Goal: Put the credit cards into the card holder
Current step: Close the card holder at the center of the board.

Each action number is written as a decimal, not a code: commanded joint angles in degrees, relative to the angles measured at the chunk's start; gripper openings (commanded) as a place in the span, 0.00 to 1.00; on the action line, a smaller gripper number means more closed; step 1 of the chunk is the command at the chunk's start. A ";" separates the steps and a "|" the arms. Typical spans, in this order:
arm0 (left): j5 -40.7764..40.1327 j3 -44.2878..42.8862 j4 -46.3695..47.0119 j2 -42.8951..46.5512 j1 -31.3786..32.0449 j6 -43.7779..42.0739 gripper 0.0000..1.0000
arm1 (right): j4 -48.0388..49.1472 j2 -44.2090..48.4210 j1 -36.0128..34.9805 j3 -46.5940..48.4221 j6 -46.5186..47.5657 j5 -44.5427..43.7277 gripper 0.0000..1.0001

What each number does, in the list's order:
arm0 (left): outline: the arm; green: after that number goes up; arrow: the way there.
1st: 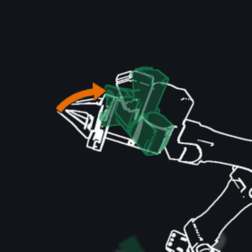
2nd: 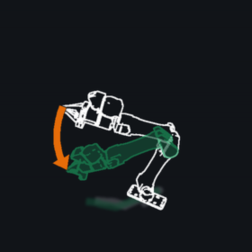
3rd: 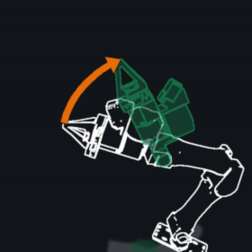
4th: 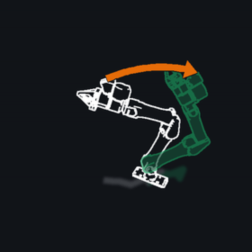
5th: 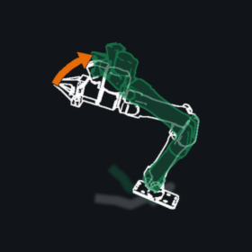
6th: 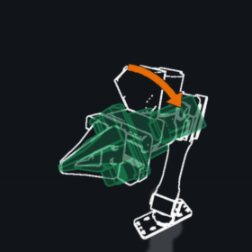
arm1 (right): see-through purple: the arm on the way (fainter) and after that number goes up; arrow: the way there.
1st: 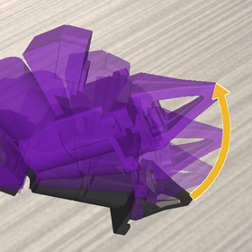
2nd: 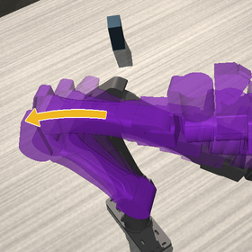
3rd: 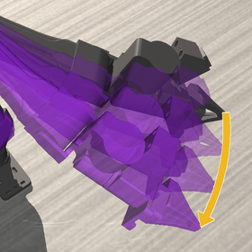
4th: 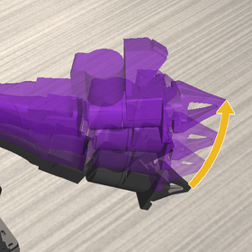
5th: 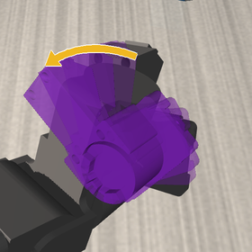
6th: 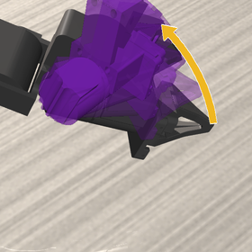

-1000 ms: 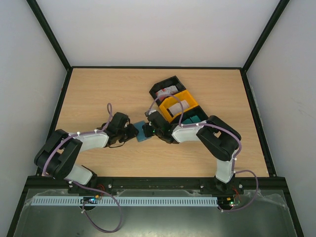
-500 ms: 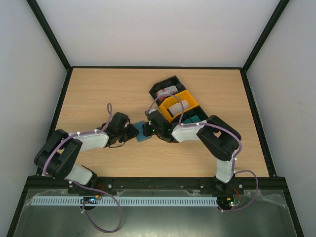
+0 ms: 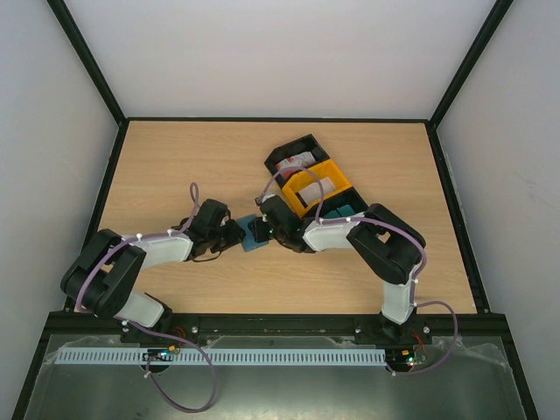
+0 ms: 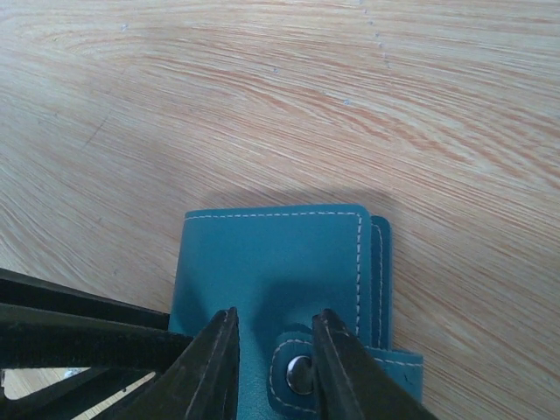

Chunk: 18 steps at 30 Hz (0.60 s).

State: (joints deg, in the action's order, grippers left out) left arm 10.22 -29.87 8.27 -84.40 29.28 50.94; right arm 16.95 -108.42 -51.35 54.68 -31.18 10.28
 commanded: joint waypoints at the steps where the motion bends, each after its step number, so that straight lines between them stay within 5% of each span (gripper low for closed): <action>1: -0.99 1.67 -2.91 -1.00 -0.10 -0.58 0.31 | -2.48 -0.82 -0.24 0.08 1.63 -0.44 0.26; 18: -1.17 1.96 -2.74 -0.78 -0.10 -0.23 0.30 | -5.23 -3.94 -3.75 -1.16 9.86 -9.13 0.27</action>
State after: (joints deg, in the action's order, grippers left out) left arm 10.22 -29.63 8.54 -84.40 29.28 50.96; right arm 17.02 -108.92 -54.00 54.70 -24.40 5.17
